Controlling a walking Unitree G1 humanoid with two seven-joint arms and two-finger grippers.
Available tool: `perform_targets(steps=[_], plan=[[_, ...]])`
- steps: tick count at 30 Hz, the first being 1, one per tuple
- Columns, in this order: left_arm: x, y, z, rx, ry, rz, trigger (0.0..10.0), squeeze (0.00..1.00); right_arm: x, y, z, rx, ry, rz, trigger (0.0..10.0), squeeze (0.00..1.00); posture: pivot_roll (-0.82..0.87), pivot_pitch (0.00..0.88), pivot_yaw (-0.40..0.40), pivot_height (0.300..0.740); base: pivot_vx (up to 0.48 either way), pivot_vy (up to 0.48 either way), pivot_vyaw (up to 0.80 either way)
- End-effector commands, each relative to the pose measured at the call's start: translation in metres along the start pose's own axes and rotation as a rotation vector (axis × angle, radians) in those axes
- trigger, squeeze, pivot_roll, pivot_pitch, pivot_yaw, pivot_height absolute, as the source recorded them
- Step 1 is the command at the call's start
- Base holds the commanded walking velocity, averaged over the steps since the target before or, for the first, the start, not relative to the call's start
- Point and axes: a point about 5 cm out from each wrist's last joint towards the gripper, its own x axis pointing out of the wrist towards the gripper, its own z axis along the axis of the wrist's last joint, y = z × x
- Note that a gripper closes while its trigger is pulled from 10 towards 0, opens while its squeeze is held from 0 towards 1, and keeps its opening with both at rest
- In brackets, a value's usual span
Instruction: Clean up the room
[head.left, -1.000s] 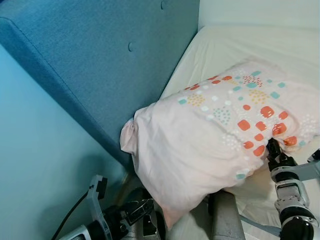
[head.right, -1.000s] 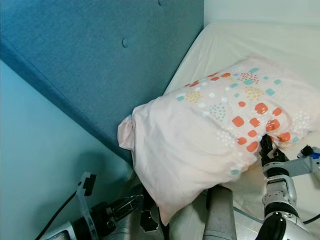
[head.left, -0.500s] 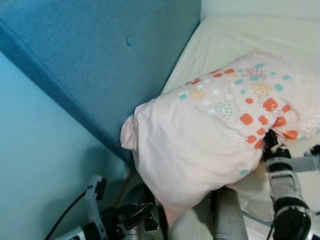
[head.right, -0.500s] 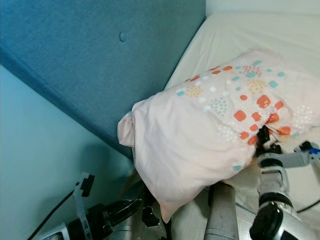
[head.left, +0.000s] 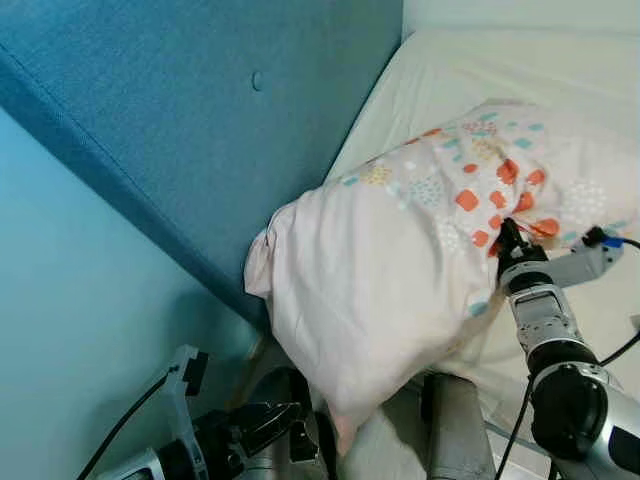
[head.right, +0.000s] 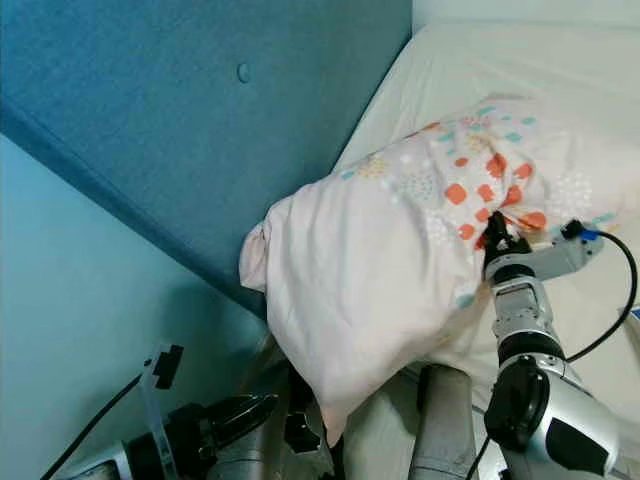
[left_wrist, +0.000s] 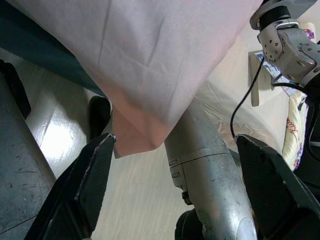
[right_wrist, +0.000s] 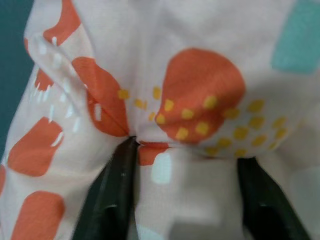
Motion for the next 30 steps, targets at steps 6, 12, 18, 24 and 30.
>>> perform_targets(steps=[6, 12, 18, 24, 30], plan=[[-0.003, 0.007, -0.005, -0.023, 0.021, 0.036, 10.0, 0.0, -0.003, -0.019, 0.012, -0.333, 0.12, -0.164, 0.0, 0.0, 0.14, 0.378, 0.218, 0.611, 0.0, 0.0, 0.0], [0.001, 0.008, -0.005, -0.031, 0.01, 0.031, 10.0, 0.0, 0.005, -0.003, 0.062, -0.445, -0.069, -0.141, 0.0, 0.0, 0.12, 0.373, 0.206, 0.611, 0.0, 0.0, 0.0], [0.004, 0.008, -0.006, -0.042, -0.004, 0.03, 10.0, 0.0, 0.018, 0.04, 0.09, -0.415, -0.226, 0.013, 0.0, 0.0, 0.11, 0.372, 0.203, 0.611, 0.0, 0.0, 0.0], [0.007, 0.008, -0.003, -0.048, -0.024, 0.031, 10.0, 0.0, 0.03, 0.09, 0.077, -0.516, -0.2, 0.171, 0.0, 0.0, 0.12, 0.368, 0.199, 0.611, 0.0, 0.0, 0.0], [0.007, 0.008, -0.002, -0.055, -0.035, 0.033, 10.0, 0.0, 0.035, 0.137, 0.045, -0.654, -0.111, 0.391, 0.0, 0.0, 0.12, 0.369, 0.192, 0.611, 0.0, 0.0, 0.0]])
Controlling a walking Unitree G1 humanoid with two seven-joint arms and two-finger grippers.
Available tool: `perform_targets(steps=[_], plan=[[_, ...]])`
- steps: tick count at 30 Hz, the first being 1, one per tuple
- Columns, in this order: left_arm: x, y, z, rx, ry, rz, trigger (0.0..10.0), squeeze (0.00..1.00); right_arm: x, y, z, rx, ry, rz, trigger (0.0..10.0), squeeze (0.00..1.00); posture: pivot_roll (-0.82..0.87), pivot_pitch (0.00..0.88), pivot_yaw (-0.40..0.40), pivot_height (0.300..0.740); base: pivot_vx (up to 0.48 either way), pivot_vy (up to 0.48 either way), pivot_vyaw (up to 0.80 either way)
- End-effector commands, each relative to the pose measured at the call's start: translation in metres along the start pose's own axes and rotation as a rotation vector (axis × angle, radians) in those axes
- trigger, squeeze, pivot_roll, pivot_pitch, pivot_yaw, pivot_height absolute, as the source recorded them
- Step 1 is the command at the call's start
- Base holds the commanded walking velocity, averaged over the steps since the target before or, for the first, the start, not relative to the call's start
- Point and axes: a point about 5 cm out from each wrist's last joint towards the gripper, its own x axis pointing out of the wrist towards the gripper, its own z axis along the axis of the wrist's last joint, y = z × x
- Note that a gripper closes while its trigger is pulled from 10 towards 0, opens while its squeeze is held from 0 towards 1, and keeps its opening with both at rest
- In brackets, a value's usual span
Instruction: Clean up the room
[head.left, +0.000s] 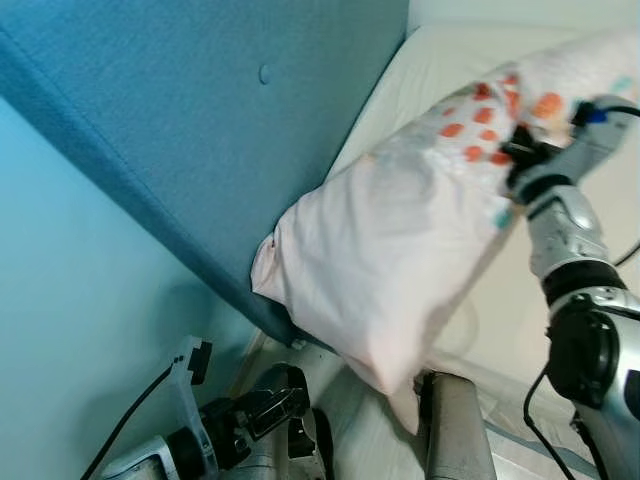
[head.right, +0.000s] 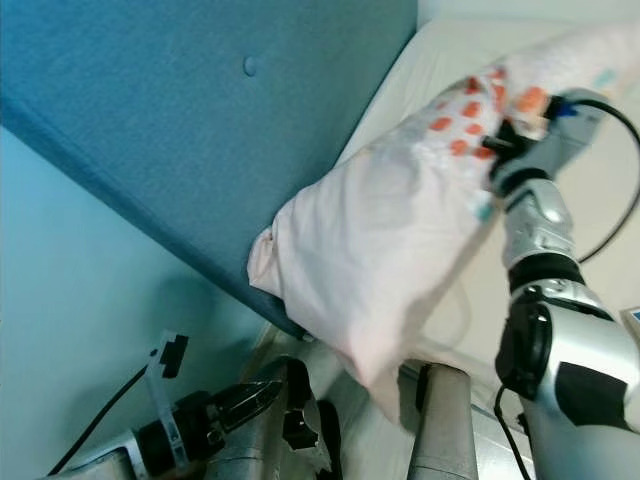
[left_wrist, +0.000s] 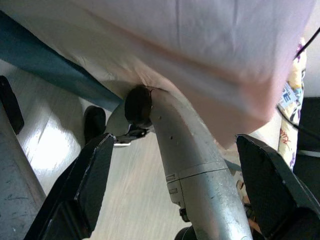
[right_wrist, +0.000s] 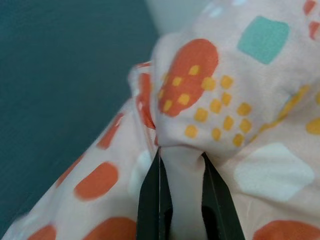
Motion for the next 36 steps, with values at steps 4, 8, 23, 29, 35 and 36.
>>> perform_targets(steps=[4, 8, 23, 29, 35, 36], plan=[[-0.004, 0.006, -0.008, -0.047, 0.008, 0.037, 10.0, 0.0, 0.012, 0.053, -0.001, -0.138, 0.022, 0.241, 0.0, 0.0, 0.13, 0.369, 0.19, 0.611, 0.0, 0.0, 0.0], [-0.004, 0.005, -0.009, -0.05, 0.004, 0.038, 10.0, 0.0, 0.02, 0.073, 0.02, -0.202, -0.043, 0.328, 0.0, 0.0, 0.13, 0.368, 0.187, 0.611, 0.0, 0.0, 0.0], [-0.002, 0.006, -0.011, -0.069, -0.01, 0.049, 10.0, 0.0, 0.021, 0.122, 0.053, -0.136, -0.19, 0.705, 0.0, 0.0, 0.11, 0.371, 0.178, 0.611, 0.0, 0.0, 0.0], [-0.001, 0.006, -0.012, -0.072, -0.013, 0.052, 10.0, 0.0, 0.017, 0.104, 0.022, -0.124, -0.082, 0.613, 0.0, 0.0, 0.11, 0.374, 0.18, 0.611, 0.0, 0.0, 0.0], [-0.001, 0.005, -0.012, -0.074, -0.017, 0.06, 10.0, 0.0, 0.006, 0.048, -0.017, -0.185, 0.075, 0.237, 0.0, 0.0, 0.11, 0.377, 0.185, 0.611, 0.0, 0.0, 0.0], [-0.001, 0.005, -0.012, -0.074, -0.017, 0.06, 10.0, 0.0, 0.006, 0.048, -0.017, -0.185, 0.075, 0.237, 0.0, 0.0, 0.11, 0.377, 0.185, 0.611, 0.0, 0.0, 0.0]])
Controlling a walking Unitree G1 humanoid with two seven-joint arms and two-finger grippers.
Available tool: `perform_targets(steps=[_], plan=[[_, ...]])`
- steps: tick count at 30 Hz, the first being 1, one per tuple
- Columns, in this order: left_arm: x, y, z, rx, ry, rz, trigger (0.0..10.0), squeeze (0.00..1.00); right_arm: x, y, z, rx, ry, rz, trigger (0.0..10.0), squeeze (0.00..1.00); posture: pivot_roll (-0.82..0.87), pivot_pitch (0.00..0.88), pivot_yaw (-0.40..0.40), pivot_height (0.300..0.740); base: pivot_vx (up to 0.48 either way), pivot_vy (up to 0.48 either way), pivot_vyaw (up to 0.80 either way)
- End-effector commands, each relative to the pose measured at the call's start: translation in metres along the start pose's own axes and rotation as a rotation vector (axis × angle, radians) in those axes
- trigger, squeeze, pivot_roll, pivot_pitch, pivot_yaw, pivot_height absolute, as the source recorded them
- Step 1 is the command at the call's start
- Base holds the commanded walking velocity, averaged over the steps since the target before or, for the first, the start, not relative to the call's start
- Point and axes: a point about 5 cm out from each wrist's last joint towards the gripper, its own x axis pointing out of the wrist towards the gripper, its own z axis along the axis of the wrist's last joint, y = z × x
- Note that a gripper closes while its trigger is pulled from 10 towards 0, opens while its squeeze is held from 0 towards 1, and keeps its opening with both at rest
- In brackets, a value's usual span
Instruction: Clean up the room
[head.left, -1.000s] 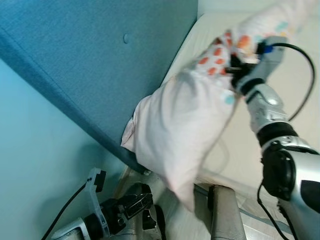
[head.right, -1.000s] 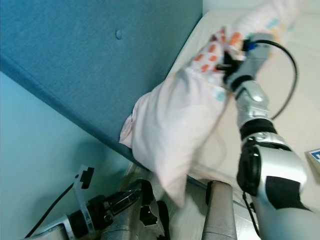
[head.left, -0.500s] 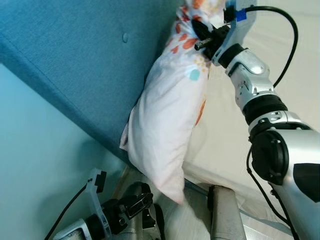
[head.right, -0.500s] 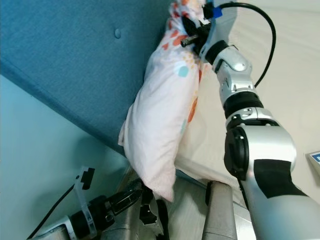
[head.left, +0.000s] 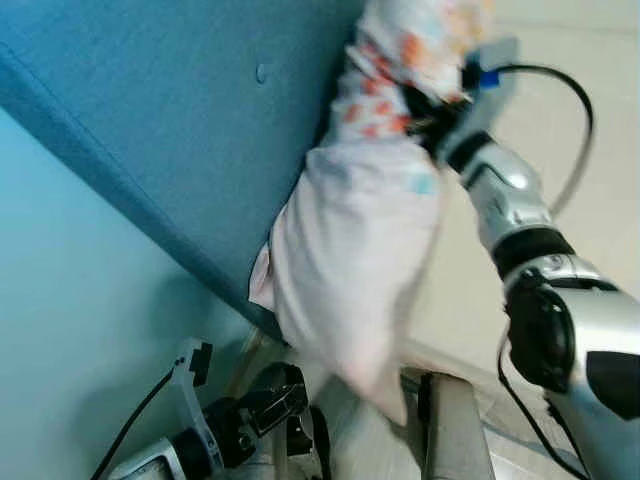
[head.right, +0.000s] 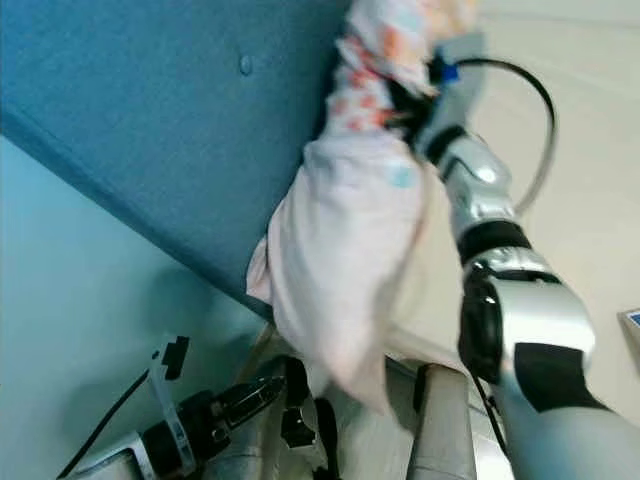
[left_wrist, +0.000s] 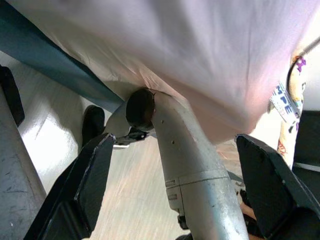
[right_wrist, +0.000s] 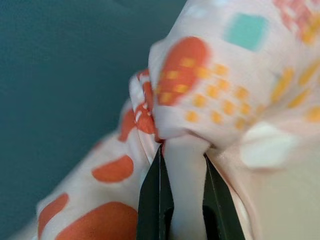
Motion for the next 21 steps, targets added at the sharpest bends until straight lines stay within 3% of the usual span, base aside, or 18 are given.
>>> perform_targets(steps=[1, 2, 4, 7, 8, 9, 12, 13, 15, 19, 21], plan=[[-0.004, 0.004, -0.007, -0.031, 0.01, 0.029, 10.0, 0.0, 0.001, 0.012, -0.012, -0.004, 0.054, 0.029, 0.0, 0.0, 0.11, 0.377, 0.185, 0.611, 0.0, 0.0, 0.0], [-0.004, 0.004, -0.006, -0.036, 0.005, 0.03, 10.0, 0.0, -0.004, 0.004, -0.02, -0.012, 0.088, -0.021, 10.0, 0.0, 0.13, 0.377, 0.192, 0.611, 0.0, 0.0, 0.0], [-0.006, 0.002, -0.003, -0.042, -0.001, 0.028, 10.0, 0.0, -0.012, -0.006, -0.032, 0.004, 0.142, -0.097, 10.0, 0.0, 0.14, 0.375, 0.205, 0.611, 0.0, 0.0, 0.0], [-0.006, 0.001, -0.002, -0.044, -0.003, 0.027, 10.0, 0.0, -0.014, -0.009, -0.035, 0.015, 0.158, -0.118, 10.0, 0.0, 0.14, 0.375, 0.205, 0.611, 0.0, 0.0, 0.0], [-0.005, 0.001, -0.001, -0.044, -0.007, 0.025, 10.0, 0.0, -0.016, -0.01, -0.038, 0.035, 0.162, -0.126, 10.0, 0.26, 0.14, 0.371, 0.205, 0.611, 0.0, 0.0, 0.0], [-0.004, 0.001, 0.001, -0.045, -0.014, 0.024, 10.0, 0.0, -0.018, -0.012, -0.04, 0.033, 0.168, -0.144, 10.0, 1.0, 0.14, 0.366, 0.204, 0.611, 0.0, 0.0, 0.0], [-0.002, 0.001, 0.002, -0.047, -0.021, 0.022, 10.0, 0.0, -0.019, -0.014, -0.041, 0.029, 0.172, -0.165, 10.0, 1.0, 0.14, 0.363, 0.202, 0.611, 0.0, 0.0, 0.0], [0.001, 0.001, 0.003, -0.051, -0.03, 0.015, 10.0, 0.0, -0.024, -0.025, -0.041, 0.014, 0.174, -0.244, 10.0, 1.0, 0.12, 0.351, 0.195, 0.611, 0.0, 0.0, 0.0], [0.003, 0.001, 0.003, -0.052, -0.031, 0.014, 10.0, 0.0, -0.026, -0.03, -0.041, 0.006, 0.175, -0.278, 10.0, 1.0, 0.12, 0.349, 0.195, 0.611, 0.0, 0.0, 0.0], [0.01, 0.002, 0.0, -0.061, -0.033, 0.002, 10.0, 0.0, -0.041, -0.058, -0.04, -0.09, 0.199, -0.474, 10.0, 1.0, 0.1, 0.318, 0.178, 0.611, 0.0, 0.0, 0.0], [0.01, 0.002, 0.0, -0.061, -0.033, 0.002, 10.0, 0.0, -0.041, -0.058, -0.04, -0.09, 0.199, -0.474, 10.0, 1.0, 0.1, 0.318, 0.178, 0.611, 0.0, 0.0, 0.0]])
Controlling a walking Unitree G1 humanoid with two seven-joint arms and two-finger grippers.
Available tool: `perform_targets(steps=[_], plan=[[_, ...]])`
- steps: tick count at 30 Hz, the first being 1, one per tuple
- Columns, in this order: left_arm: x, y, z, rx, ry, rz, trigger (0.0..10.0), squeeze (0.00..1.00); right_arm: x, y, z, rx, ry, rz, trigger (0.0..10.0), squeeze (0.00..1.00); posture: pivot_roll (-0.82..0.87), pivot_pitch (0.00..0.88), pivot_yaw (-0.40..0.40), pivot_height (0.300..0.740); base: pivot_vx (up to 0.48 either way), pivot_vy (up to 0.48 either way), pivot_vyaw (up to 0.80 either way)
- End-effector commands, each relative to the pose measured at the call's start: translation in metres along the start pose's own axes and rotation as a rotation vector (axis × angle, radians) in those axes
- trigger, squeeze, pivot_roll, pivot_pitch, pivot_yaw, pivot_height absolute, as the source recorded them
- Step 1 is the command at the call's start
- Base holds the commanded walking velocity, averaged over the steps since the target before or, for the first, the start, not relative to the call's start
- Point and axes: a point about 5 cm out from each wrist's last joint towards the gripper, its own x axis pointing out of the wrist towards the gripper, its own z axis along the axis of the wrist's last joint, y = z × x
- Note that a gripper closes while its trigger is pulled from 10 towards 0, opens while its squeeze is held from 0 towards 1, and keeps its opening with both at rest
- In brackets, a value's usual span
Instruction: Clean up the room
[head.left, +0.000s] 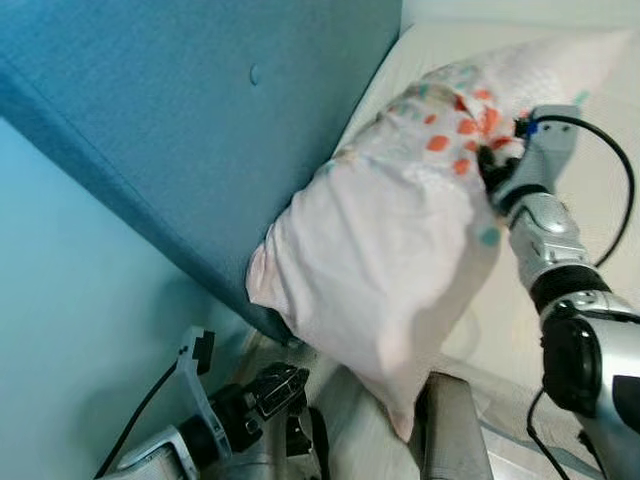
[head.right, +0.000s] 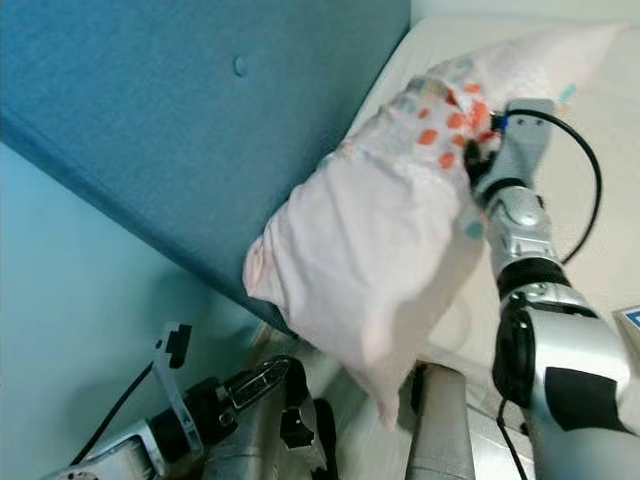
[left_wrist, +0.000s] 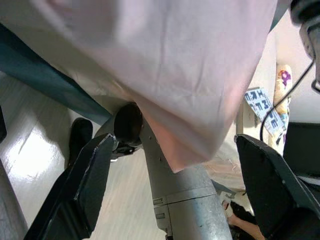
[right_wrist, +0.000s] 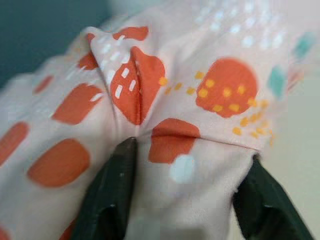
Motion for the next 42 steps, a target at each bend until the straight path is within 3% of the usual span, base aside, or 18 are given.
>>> perform_targets(steps=[1, 6, 10, 15, 17, 18, 19, 20, 21, 22, 25, 26, 28, 31, 33, 36, 40, 42], plan=[[0.0, 0.007, -0.008, -0.028, 0.014, 0.03, 10.0, 0.0, -0.004, -0.011, -0.012, -0.039, 0.048, -0.086, 10.0, 1.0, 0.09, 0.3, 0.169, 0.611, 0.0, 0.0, 0.0], [0.01, 0.008, -0.004, -0.033, -0.008, 0.004, 10.0, 0.0, -0.011, -0.047, -0.019, -0.132, 0.086, -0.283, 10.0, 1.0, 0.07, 0.26, 0.153, 0.611, 0.0, 0.0, 0.0], [0.028, 0.009, 0.002, -0.035, -0.04, -0.025, 10.0, 0.0, -0.021, -0.094, -0.01, -0.305, 0.062, -0.505, 10.0, 1.0, 0.04, 0.203, 0.13, 0.611, 0.0, 0.0, 0.0], [0.035, 0.011, 0.003, -0.037, -0.051, -0.036, 10.0, 0.0, -0.022, -0.108, 0.007, -0.331, 0.001, -0.561, 10.0, 1.0, 0.01, 0.164, 0.119, 0.611, 0.0, 0.0, 0.0], [0.038, 0.013, 0.003, -0.041, -0.054, -0.043, 10.0, 0.0, -0.018, -0.1, 0.012, -0.264, -0.033, -0.486, 10.0, 1.0, -0.01, 0.142, 0.112, 0.611, 0.0, 0.0, 0.0], [0.046, 0.018, 0.001, -0.029, -0.048, -0.05, 10.0, 0.0, -0.006, -0.048, 0.007, 0.033, -0.064, -0.122, 10.0, 0.61, -0.03, 0.103, 0.092, 0.611, 0.0, 0.0, 0.0], [0.049, 0.02, 0.0, -0.023, -0.044, -0.05, 10.0, 0.0, -0.005, -0.03, 0.004, 0.126, -0.074, 0.0, 10.0, 0.61, -0.03, 0.103, 0.092, 0.611, 0.0, 0.0, 0.0], [0.049, 0.02, 0.0, -0.023, -0.044, -0.05, 10.0, 0.0, -0.005, -0.03, 0.004, 0.126, -0.074, 0.0, 10.0, 0.61, -0.03, 0.103, 0.092, 0.611, 0.0, 0.0, 0.0], [0.051, 0.023, -0.001, -0.011, -0.041, -0.042, 10.0, 0.0, -0.007, -0.003, -0.007, 0.135, -0.053, 0.152, 10.0, 0.0, -0.04, 0.085, 0.078, 0.611, 0.0, 0.0, 0.0], [0.051, 0.023, -0.001, -0.011, -0.041, -0.042, 10.0, 0.0, -0.007, -0.003, -0.007, 0.135, -0.053, 0.152, 10.0, 0.0, -0.04, 0.085, 0.078, 0.611, 0.0, 0.0, 0.0], [0.049, 0.044, -0.002, 0.07, -0.04, 0.064, 10.0, 0.0, -0.038, 0.082, -0.064, 0.03, 0.135, 0.601, 10.0, 0.0, -0.05, 0.064, 0.059, 0.611, 0.0, 0.0, 0.0], [0.049, 0.044, -0.002, 0.07, -0.04, 0.064, 10.0, 0.0, -0.038, 0.082, -0.064, 0.03, 0.135, 0.601, 10.0, 0.0, -0.05, 0.064, 0.059, 0.611, 0.0, 0.0, 0.0], [0.045, 0.063, -0.001, 0.123, -0.049, 0.175, 10.0, 0.0, -0.068, 0.115, -0.1, -0.09, 0.26, 0.811, 10.0, 0.0, -0.06, 0.054, 0.047, 0.611, 0.0, 0.0, 0.0], [0.037, 0.079, -0.001, 0.144, -0.054, 0.268, 10.0, 0.0, -0.087, 0.125, -0.119, -0.174, 0.335, 0.937, 10.0, 0.0, -0.06, 0.044, 0.036, 0.611, 0.0, 0.0, 0.0], [0.019, 0.107, -0.004, 0.175, -0.046, 0.424, 10.0, 0.0, -0.116, 0.13, -0.136, -0.236, 0.451, 1.162, 10.0, 0.0, -0.08, 0.031, 0.024, 0.611, 0.0, 0.0, 0.0], [0.012, 0.115, -0.006, 0.182, -0.036, 0.472, 10.0, 0.0, -0.124, 0.13, -0.138, -0.262, 0.477, 1.229, 10.0, 0.0, -0.08, 0.03, 0.024, 0.611, 0.0, 0.0, 0.0], [-0.008, 0.135, -0.023, 0.192, 0.03, 0.585, 10.0, 0.0, -0.147, 0.128, -0.155, -0.497, 0.557, 1.355, 10.0, 0.0, -0.11, 0.024, 0.013, 0.611, 0.0, 0.0, 0.0], [-0.008, 0.135, -0.023, 0.192, 0.03, 0.585, 10.0, 0.0, -0.147, 0.128, -0.155, -0.497, 0.557, 1.355, 10.0, 0.0, -0.11, 0.024, 0.013, 0.611, 0.0, 0.0, 0.0]])
